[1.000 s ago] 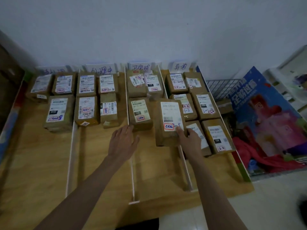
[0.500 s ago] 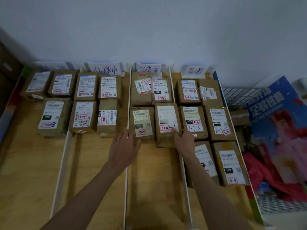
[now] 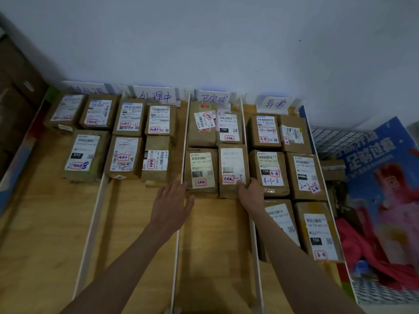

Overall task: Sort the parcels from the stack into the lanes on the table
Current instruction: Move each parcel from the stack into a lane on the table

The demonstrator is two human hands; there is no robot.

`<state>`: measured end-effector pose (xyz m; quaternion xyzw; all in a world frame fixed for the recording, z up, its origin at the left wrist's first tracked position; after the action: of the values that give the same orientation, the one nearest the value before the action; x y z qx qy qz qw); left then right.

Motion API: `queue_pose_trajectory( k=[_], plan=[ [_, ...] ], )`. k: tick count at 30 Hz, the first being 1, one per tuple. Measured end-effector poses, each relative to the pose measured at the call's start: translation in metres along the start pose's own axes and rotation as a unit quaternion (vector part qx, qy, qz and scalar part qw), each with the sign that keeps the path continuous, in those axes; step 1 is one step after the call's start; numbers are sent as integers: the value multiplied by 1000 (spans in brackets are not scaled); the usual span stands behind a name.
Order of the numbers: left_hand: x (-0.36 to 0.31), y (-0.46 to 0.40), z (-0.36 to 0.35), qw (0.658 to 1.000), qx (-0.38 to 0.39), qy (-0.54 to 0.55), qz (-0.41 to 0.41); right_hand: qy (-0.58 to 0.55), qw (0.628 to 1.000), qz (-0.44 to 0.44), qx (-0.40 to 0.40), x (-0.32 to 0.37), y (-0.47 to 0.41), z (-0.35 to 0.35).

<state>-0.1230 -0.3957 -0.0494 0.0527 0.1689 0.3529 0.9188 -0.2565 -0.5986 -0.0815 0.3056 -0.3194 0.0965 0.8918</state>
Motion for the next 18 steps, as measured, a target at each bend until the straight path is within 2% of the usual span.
queue_pose_trajectory(
  k=[4, 8, 13, 18],
  plan=[
    [-2, 3, 10, 1000, 9, -13, -8, 1, 1000, 23, -20, 12, 18, 12],
    [-3, 7, 30, 1000, -9, -22, -20, 51, 994, 82, -58, 30, 53, 32],
    [3, 28, 51, 998, -27, -48, -29, 166, 961, 195, -106, 43, 107, 40],
    [22, 73, 58, 995, -48, -75, -32, 238, 939, 229, -95, 37, 158, 19]
  ],
)
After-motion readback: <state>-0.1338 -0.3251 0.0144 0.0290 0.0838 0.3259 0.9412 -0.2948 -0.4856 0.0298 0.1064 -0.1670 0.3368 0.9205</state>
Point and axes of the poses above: each hand's wrist, its own y-axis away from the middle knuckle, its own z-axis out of the back of the hand, x = y × z, the point moved 3 cm from there along -y, towards the middle knuckle, and after that the axes turned 4 degrees about x, right-handed, at the moved point
